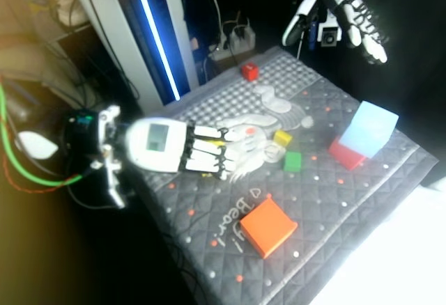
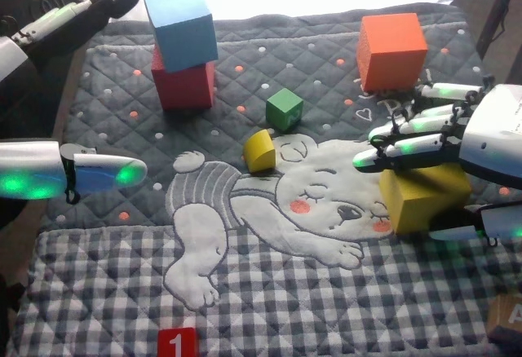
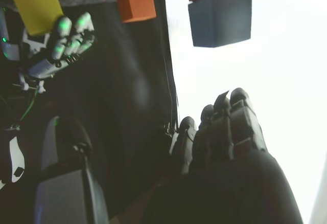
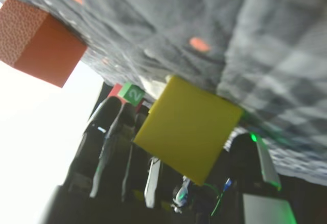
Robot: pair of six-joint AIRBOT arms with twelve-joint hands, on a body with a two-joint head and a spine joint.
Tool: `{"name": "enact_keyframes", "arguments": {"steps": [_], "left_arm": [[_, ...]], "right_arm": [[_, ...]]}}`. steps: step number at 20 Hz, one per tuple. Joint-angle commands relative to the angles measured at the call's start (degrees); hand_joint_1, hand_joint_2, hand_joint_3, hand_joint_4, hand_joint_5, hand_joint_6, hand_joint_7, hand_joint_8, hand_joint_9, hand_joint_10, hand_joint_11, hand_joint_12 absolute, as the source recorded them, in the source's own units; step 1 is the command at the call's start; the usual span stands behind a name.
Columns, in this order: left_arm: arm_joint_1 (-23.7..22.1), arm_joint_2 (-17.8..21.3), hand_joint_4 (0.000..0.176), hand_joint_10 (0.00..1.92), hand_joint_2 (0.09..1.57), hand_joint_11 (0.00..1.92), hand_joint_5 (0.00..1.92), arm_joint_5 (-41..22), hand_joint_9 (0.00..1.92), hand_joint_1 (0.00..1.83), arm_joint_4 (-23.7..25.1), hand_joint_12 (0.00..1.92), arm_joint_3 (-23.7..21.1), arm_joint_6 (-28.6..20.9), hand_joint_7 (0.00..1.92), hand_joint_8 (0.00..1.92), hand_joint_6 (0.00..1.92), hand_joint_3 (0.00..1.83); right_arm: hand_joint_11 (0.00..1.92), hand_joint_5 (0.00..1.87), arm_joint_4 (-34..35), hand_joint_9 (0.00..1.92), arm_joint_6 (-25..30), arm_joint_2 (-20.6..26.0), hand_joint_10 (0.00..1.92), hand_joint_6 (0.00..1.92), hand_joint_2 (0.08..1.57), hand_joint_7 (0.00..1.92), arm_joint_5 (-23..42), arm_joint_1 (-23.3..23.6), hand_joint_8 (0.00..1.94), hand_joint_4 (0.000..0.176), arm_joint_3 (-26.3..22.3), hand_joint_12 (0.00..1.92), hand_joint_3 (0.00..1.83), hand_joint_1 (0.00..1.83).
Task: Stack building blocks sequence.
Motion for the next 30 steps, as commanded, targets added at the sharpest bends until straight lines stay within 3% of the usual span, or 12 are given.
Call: {"name": "enact_keyframes", "arguments": {"steps": [1,2,3,4,7,10,11,12,14,16,23,30], "left_arm": [[-0.5,-0.1,0.126,0.0,0.87,0.0,0.06,-7.4,0.0,0.8,-0.7,0.0,0.0,-0.5,0.0,0.0,0.01,0.0],[-0.5,-0.2,0.126,0.0,0.87,0.0,0.07,-7.4,0.0,0.82,-0.7,0.0,0.0,-0.6,0.0,0.0,0.01,0.0],[-0.5,-0.2,0.119,0.0,0.88,0.0,0.06,-7.4,0.0,0.79,-0.7,0.0,0.0,-0.6,0.0,0.0,0.01,0.0],[-0.5,-0.3,0.124,0.0,0.87,0.0,0.07,-7.4,0.0,0.8,-0.7,0.0,0.1,-0.6,0.0,0.0,0.01,0.0],[-0.3,-0.7,0.094,0.0,0.87,0.0,0.08,-7.4,0.0,0.76,-0.8,0.0,0.4,-1.0,0.0,0.0,0.01,0.0],[-0.2,-0.9,0.092,0.0,0.87,0.0,0.07,-7.3,0.0,0.76,-0.8,0.0,0.6,-1.1,0.0,0.0,0.0,0.0],[-0.2,-0.9,0.094,0.0,0.87,0.0,0.07,-7.3,0.0,0.76,-0.8,0.0,0.6,-1.1,0.0,0.0,0.0,0.0],[-0.2,-0.9,0.093,0.0,0.87,0.0,0.07,-7.1,0.0,0.77,-0.8,0.0,0.6,-1.1,0.0,0.0,0.0,0.0],[-0.3,-1.0,0.086,0.0,0.88,0.0,0.07,-6.7,0.0,0.76,-0.8,0.0,0.8,-1.1,0.0,0.0,0.0,0.0],[-0.3,-1.2,0.096,0.0,0.88,0.0,0.06,-6.5,0.0,0.75,-0.8,0.0,0.9,-1.1,0.0,0.0,0.0,0.0],[-0.9,-2.1,0.104,0.0,0.88,0.0,0.07,-5.5,0.0,0.77,0.1,0.0,2.2,-2.2,0.0,0.0,0.0,0.0],[-1.3,-2.4,0.076,0.0,0.89,0.0,0.07,-5.8,0.0,0.8,0.7,0.0,2.1,-2.9,0.0,0.0,0.0,0.01]], "right_arm": [[0.48,0.79,1.6,0.85,-0.4,-0.1,0.16,0.01,1.1,0.75,3.5,0.7,0.03,0.0,0.5,1.3,0.0,1.19],[0.6,0.93,1.9,0.89,-0.4,-0.4,1.12,0.61,1.15,0.74,3.5,1.0,1.07,0.0,0.9,1.47,0.0,1.33],[0.8,0.94,2.0,0.88,-0.4,-0.4,1.31,0.75,1.18,0.77,3.5,1.3,1.44,0.0,1.0,1.63,0.0,1.25],[0.64,0.99,2.1,0.8,-0.4,-0.4,1.45,0.74,1.19,0.73,3.6,1.8,1.55,0.0,1.1,1.84,0.0,1.23],[0.58,0.95,3.0,0.69,-0.4,-0.3,1.49,1.02,1.2,0.66,6.4,4.0,1.32,0.0,1.5,1.57,0.0,1.34],[0.58,0.99,6.2,0.65,-0.7,-0.1,1.51,0.96,1.2,0.69,10.6,6.6,1.27,0.0,3.0,1.5,0.0,1.34],[0.77,1.11,8.2,0.86,-2.3,-0.1,1.01,0.81,1.11,0.92,10.9,8.3,1.06,0.0,3.9,1.34,0.0,1.26],[0.87,1.09,9.5,0.95,-3.2,-0.4,0.91,0.79,1.1,0.96,10.8,9.9,1.06,0.0,5.4,1.31,0.0,1.24],[0.87,1.02,11.9,0.94,-3.8,-1.6,1.21,0.87,1.1,0.99,10.1,11.8,0.91,0.0,8.0,1.24,0.0,1.37],[0.89,1.02,13.2,0.98,-5.3,-3.2,1.13,0.83,1.08,1.05,7.4,15.1,0.87,0.0,10.5,1.1,0.0,1.39],[1.18,1.09,13.3,1.23,-7.9,-10.5,0.84,0.7,1.05,1.2,-3.4,23.3,0.79,0.0,19.3,1.26,0.0,1.28],[0.95,1.06,13.3,0.98,-7.9,-12.3,1.23,0.64,1.08,1.04,-7.2,23.7,0.93,0.0,22.0,1.39,0.0,1.39]]}}
